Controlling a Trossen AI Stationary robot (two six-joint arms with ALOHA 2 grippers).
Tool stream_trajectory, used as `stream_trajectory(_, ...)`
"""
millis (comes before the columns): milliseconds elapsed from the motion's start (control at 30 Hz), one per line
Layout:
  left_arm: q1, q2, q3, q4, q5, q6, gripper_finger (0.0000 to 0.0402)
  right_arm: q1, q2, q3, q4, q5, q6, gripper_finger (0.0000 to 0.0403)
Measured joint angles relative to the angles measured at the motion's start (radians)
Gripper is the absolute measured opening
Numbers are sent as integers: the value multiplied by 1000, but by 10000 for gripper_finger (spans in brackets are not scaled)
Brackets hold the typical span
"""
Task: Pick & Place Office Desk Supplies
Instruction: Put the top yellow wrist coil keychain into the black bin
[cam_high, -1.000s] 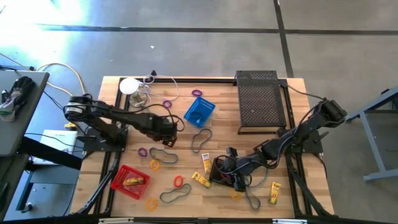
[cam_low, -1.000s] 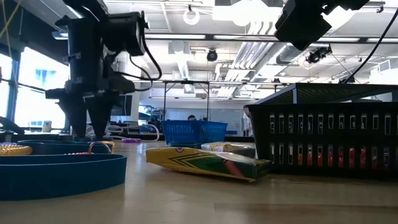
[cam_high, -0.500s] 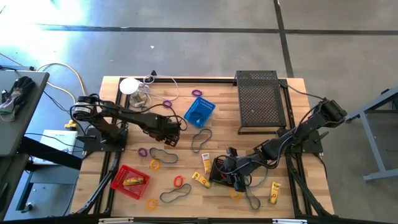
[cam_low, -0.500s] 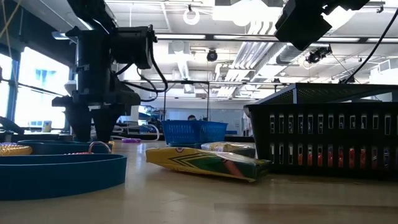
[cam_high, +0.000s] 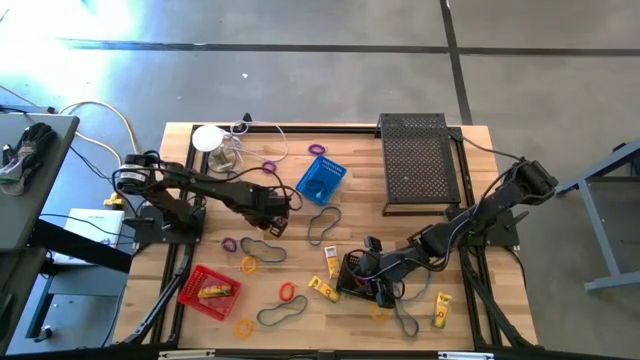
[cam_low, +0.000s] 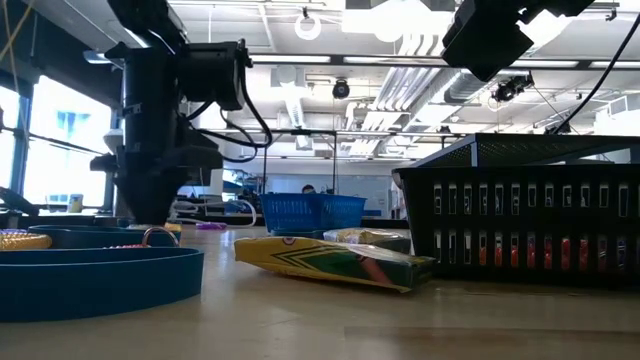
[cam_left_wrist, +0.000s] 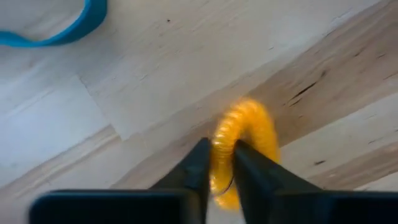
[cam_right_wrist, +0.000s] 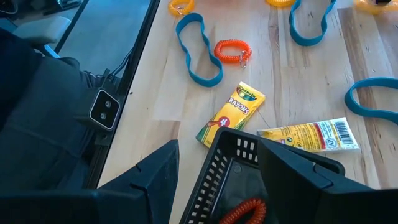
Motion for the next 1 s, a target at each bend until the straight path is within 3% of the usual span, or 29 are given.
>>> stream_trajectory(67,-7,-1,0,7,-13,32,14,0,0,0,0,0,0,206)
stream_trajectory(267,-45,-22,23,4,-40,120,10,0,0,0,3,0,0,206)
stream_trajectory(433,-120,-94,88,50,-158,178,8,0,0,0,28,24,-7,206)
stream_trajectory(533,-184,-134,97,158,-256,256,8,-1,0,0,42,71,-8,206)
stream_trajectory(767,-333,-154,102,526,-507,515,7,-18,0,0,131,314,-33,206)
stream_trajectory(1000,-412,-137,102,832,-754,767,7,-67,23,0,151,342,-29,206)
